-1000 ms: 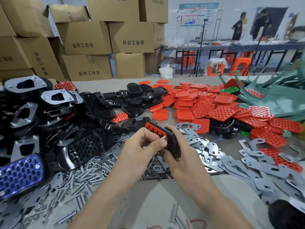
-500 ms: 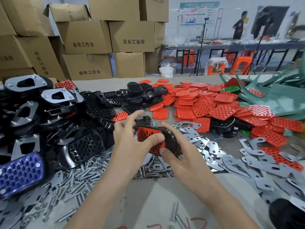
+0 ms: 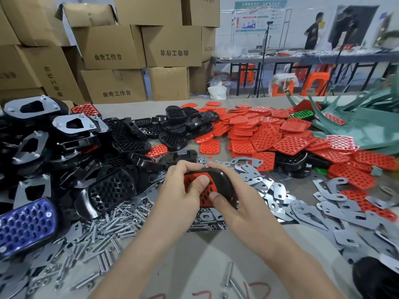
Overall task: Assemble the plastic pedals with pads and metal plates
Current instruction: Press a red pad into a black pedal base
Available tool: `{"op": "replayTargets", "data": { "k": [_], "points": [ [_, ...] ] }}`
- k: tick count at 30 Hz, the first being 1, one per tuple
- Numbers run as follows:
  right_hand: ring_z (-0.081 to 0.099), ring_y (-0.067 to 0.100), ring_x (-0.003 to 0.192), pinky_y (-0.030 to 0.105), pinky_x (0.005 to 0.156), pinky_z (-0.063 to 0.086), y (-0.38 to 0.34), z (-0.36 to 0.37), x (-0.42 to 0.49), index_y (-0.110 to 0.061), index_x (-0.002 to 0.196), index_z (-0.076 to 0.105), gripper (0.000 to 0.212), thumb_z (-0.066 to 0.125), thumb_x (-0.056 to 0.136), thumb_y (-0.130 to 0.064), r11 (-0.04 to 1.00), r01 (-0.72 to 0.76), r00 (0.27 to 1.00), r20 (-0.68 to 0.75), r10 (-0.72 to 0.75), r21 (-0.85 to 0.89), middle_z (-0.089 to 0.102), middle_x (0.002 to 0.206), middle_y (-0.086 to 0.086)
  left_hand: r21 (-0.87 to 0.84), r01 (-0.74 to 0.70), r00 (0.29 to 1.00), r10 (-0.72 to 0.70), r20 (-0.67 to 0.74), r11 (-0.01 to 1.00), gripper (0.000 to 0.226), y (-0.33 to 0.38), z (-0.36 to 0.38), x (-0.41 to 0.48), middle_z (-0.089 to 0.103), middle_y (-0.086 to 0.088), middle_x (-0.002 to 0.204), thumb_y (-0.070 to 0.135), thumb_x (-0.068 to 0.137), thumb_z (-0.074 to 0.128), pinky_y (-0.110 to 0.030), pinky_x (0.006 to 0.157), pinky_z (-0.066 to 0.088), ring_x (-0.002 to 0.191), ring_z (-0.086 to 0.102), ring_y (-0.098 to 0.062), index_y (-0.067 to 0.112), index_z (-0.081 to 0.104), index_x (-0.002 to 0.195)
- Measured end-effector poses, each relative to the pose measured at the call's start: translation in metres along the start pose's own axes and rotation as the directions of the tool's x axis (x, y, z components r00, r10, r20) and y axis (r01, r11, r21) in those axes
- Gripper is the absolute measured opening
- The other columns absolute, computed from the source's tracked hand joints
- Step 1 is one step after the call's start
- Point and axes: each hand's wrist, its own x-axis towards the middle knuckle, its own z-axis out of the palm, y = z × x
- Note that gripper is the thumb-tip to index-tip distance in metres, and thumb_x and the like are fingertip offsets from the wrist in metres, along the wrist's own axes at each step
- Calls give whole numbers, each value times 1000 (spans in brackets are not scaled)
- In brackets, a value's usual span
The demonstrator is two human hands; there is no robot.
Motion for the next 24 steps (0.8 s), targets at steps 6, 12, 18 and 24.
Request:
{"op": "replayTargets", "data": {
  "k": [6,12,18,24],
  "points": [
    [68,5,102,24,88,53,-1,2,3,-53,126,55,41,62,96,-26,999,-28,998,-47,30,46,71,109,-23,-60,53,996,-57,-64,997,13,4,9,2,63,9,112,23,97,63,-10,78,44,94,59,9,36,62,98],
    [64,-6,83,10,74,47,-2,-17,9,-41,100,70,7,66,95,-38,969,-55,928,-346,138,240,73,89,-17,133,-35,993,49,-105,991,9,-8,-16,5,63,15,99,40,99,54,-4,72,40,90,57,9,35,61,96],
    [74,22,95,28,67,61,5,-23,14,-25,99,72,7,65,99,-24,665,-194,769,-310,560,721,75,91,-3,726,-203,968,23,250,657,13,-23,-20,-8,45,23,101,57,97,46,-25,81,40,105,41,2,46,54,99],
    [75,26,104,29,76,64,5,-24,15,-12,123,64,29,64,96,-2,518,-201,804,-162,572,832,76,117,12,837,-272,960,81,266,474,25,-19,-3,-13,46,13,116,28,104,48,-29,76,37,116,46,-11,37,45,127]
  ]
}}
